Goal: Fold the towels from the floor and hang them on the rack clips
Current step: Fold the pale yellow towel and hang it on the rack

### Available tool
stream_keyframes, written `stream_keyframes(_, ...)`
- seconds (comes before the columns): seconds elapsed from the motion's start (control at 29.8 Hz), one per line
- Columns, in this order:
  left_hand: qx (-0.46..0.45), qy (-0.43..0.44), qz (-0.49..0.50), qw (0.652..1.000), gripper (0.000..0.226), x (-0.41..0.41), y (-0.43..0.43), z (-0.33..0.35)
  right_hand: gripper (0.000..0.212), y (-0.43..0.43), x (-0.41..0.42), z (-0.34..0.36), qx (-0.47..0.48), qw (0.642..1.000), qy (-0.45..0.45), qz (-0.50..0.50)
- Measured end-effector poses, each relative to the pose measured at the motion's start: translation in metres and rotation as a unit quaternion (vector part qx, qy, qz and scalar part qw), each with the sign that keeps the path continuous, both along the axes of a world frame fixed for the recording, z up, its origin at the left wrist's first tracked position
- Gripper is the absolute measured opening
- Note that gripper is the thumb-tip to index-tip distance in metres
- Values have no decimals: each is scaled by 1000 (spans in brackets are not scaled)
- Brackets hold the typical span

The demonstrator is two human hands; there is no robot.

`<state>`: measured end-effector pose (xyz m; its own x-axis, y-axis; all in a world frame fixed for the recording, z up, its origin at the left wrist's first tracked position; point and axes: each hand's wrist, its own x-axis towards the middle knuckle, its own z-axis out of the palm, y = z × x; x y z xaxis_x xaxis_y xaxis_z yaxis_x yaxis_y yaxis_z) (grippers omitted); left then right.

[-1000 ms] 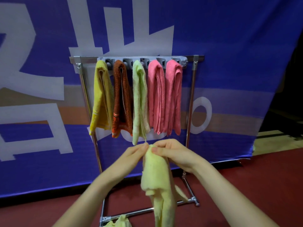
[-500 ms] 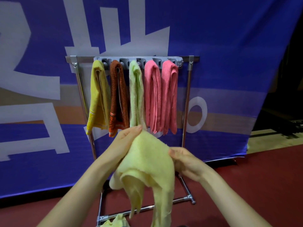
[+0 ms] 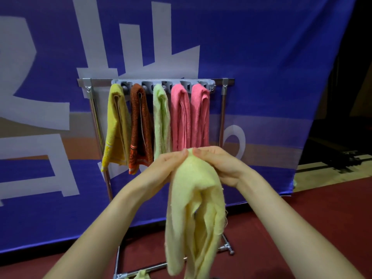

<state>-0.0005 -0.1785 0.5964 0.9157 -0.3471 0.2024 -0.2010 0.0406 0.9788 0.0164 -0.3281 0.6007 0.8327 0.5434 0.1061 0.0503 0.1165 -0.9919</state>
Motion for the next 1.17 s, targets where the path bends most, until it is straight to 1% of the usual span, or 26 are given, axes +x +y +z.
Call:
stream_keyframes(0.07, -17, -21, -7, 1000, 25, 0, 1, 1, 36, -9, -5, -10, 5, 1000, 28, -6)
stream_keyframes(0.17, -25, -22, -9, 999, 29, 0, -6, 7, 44, -19, -12, -33, -11, 998, 63, -6)
stream_keyframes(0.2, -41, -16, -3, 999, 29, 3, -7, 5, 42, -22, -15, -39, -13, 998, 65, -8)
stream_keyframes(0.23, -47, -10, 8, 999, 28, 3, -8, 3, 35, -25, -17, -43, 2, 998, 60, -18)
stream_keyframes(0.27, -57, 2, 17, 998, 28, 5, -7, -1, 27, -28, -19, -46, 31, 997, 56, -35)
stream_keyframes(0.3, -48, 22, 12, 999, 27, 8, -9, -5, 22, -32, -19, -46, 56, 996, 46, -60)
stream_keyframes(0.37, -40, 52, -5, 998, 26, 10, -13, -11, 25, -34, -18, -38, 90, 991, 22, -99)
stream_keyframes(0.4, -29, 65, -15, 997, 31, 12, -18, -16, 28, -35, -17, -33, 99, 990, 11, -103)
stream_keyframes(0.47, 18, 61, -43, 997, 41, 14, -32, -16, 30, -36, -13, -20, 91, 992, -5, -86)
stream_keyframes(0.5, 28, 62, -54, 996, 40, 15, -38, -13, 28, -36, -13, -12, 85, 993, -9, -82)
stream_keyframes(0.57, 7, 37, -60, 997, 33, 19, -44, -8, 27, -38, -10, -6, 77, 993, -1, -91)
stream_keyframes(0.67, -48, 6, -72, 996, 27, 14, -56, 9, 26, -53, -10, -5, 82, 991, 11, -106)
stream_keyframes(0.7, -38, -3, -67, 997, 27, 16, -59, 9, 27, -60, -11, -12, 64, 991, 27, -113)
stream_keyframes(0.74, -35, -13, -67, 997, 28, 17, -71, 15, 28, -71, -12, -18, 68, 990, 33, -115)
stream_keyframes(0.81, -38, -15, -55, 998, 26, 19, -80, 10, 30, -81, -15, -36, 91, 987, 61, -121)
stream_keyframes(0.84, -29, -19, -55, 998, 24, 31, -90, 14, 29, -93, -8, -37, 90, 986, 51, -127)
stream_keyframes(0.87, -47, -6, -58, 997, 22, 29, -95, 9, 28, -95, -15, -40, 115, 982, 62, -134)
stream_keyframes(0.91, -48, 6, -58, 997, 24, 36, -100, 10, 27, -102, -9, -42, 143, 978, 61, -140)
stream_keyframes(0.94, -37, 21, -64, 997, 29, 43, -106, 8, 26, -110, -6, -43, 149, 974, 56, -159)
stream_keyframes(0.97, -13, 17, -73, 997, 34, 64, -115, 17, 31, -122, 14, -31, 157, 974, 23, -161)
stream_keyframes(1.01, -6, 23, -74, 997, 36, 62, -117, 15, 47, -122, 15, -28, 158, 971, 22, -180)
stream_keyframes(1.04, 14, 21, -78, 997, 32, 69, -122, 16, 59, -128, 23, -20, 155, 972, 9, -177)
stream_keyframes(1.07, 17, -9, -97, 995, 25, 91, -134, 30, 58, -139, 42, -1, 142, 971, -7, -190)
stream_keyframes(1.11, 31, -10, -86, 996, 22, 102, -135, 28, 47, -142, 47, 2, 115, 971, -13, -211)
stream_keyframes(1.14, 22, 11, -53, 998, 22, 104, -136, 33, 36, -141, 47, 4, 101, 970, -8, -222)
stream_keyframes(1.17, 13, 19, -56, 998, 21, 115, -140, 37, 30, -145, 55, 1, 62, 974, -36, -215)
